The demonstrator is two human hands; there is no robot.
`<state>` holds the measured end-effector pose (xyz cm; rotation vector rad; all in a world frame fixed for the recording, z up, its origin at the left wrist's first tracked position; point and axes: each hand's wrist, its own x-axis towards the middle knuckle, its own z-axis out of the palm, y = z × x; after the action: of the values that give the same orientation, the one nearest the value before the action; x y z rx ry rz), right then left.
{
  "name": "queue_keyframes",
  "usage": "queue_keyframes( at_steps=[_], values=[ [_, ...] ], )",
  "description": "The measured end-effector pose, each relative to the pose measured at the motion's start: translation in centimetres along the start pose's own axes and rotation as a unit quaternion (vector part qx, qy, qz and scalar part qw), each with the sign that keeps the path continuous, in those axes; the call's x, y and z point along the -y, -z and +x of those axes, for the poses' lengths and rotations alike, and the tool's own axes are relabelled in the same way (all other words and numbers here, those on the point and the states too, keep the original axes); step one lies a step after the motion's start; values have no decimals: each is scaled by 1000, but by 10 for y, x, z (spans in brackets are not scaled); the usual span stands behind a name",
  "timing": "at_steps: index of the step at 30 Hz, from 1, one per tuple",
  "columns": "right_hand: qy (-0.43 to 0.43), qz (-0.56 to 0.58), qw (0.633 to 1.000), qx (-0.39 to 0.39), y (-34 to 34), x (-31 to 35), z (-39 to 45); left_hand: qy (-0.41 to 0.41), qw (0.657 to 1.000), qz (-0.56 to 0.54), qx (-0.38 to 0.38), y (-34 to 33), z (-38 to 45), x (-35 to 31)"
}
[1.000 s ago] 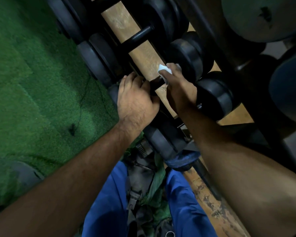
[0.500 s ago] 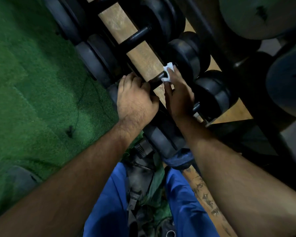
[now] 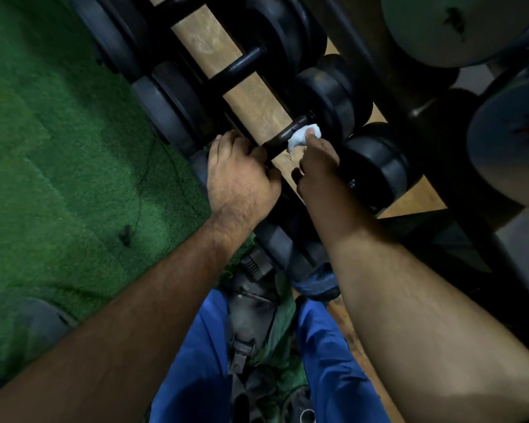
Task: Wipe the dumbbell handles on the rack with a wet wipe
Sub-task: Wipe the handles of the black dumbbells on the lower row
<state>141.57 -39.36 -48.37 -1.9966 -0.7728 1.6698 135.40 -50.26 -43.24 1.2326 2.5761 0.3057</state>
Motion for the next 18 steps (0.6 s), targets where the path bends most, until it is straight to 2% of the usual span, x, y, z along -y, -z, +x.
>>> queue_keyframes(
  at_steps=[3,5,7,10,13,15,18],
  values=[
    [-80,-7,996,42,-10,11,1,1,1000,3,-1,1,0,0],
    [-103,72,989,82,-15,15,4,-2,1000,1,-6,0,0,0],
    [-88,108,982,128,-14,7,14,-5,1000,5,-11,-3,0,1],
    [-60,36,980,187,2,-13,25,-11,1000,16,-24,-9,-1,4],
    [-63,28,957,281,12,-18,21,-7,1000,6,-29,-8,-1,3],
    [-59,41,957,281,10,-8,16,-5,1000,1,-20,-5,-1,3],
    [-93,121,963,220,2,9,23,-18,1000,5,-13,-5,1,5]
  ],
)
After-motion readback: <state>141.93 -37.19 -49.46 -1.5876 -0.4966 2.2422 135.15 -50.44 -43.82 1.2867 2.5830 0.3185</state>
